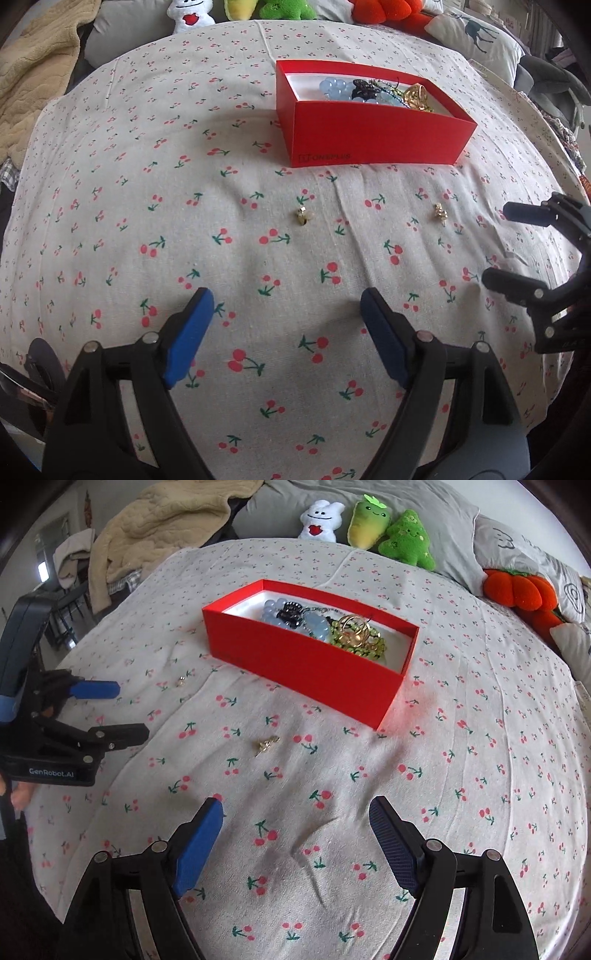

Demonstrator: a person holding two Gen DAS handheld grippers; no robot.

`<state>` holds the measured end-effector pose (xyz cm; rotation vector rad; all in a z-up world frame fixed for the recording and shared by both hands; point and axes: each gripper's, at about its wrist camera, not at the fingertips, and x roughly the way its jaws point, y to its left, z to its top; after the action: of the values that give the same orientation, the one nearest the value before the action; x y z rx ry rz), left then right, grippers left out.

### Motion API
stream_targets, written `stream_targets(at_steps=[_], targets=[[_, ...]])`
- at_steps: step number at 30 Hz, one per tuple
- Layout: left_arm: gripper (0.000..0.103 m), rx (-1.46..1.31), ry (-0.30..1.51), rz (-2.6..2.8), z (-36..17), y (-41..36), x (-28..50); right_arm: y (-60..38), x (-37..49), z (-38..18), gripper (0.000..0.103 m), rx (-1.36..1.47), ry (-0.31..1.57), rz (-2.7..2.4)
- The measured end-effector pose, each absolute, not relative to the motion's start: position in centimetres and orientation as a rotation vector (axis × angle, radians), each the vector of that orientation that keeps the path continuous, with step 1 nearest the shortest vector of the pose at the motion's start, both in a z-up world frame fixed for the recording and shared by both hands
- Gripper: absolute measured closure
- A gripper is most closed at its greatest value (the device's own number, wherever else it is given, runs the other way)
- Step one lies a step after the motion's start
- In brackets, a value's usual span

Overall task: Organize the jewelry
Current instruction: 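Lower the left tool onto the small gold stud earring and close it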

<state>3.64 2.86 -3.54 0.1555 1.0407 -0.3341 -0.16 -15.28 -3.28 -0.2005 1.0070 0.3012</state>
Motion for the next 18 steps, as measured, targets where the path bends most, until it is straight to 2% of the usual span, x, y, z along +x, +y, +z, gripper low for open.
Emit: stream_targets(at_steps=[3, 6, 12, 18], targets=[[0.023, 0.114, 1.051, -0.356, -3.5, 3.0, 4.0, -14.3, -0.4, -4.2, 0.02, -0.238, 1.025, 0.315], [0.032, 0.105, 1.047, -0.367, -3.5, 2.7, 4.0, -14.1, -0.6, -4.5, 0.017, -0.232, 1.0, 0.317], [0.047, 0.108, 1.013, -0.381, -3.7, 1.8, 4.5, -14.8, 0.0, -5.2, 0.0, -0.163, 1.02, 0.273], [0.066, 0.062, 0.999, -0.387, -3.7, 1.6, 5.7, -14.8, 0.2, -5.4, 0.0, -0.159, 1.029, 0.269]])
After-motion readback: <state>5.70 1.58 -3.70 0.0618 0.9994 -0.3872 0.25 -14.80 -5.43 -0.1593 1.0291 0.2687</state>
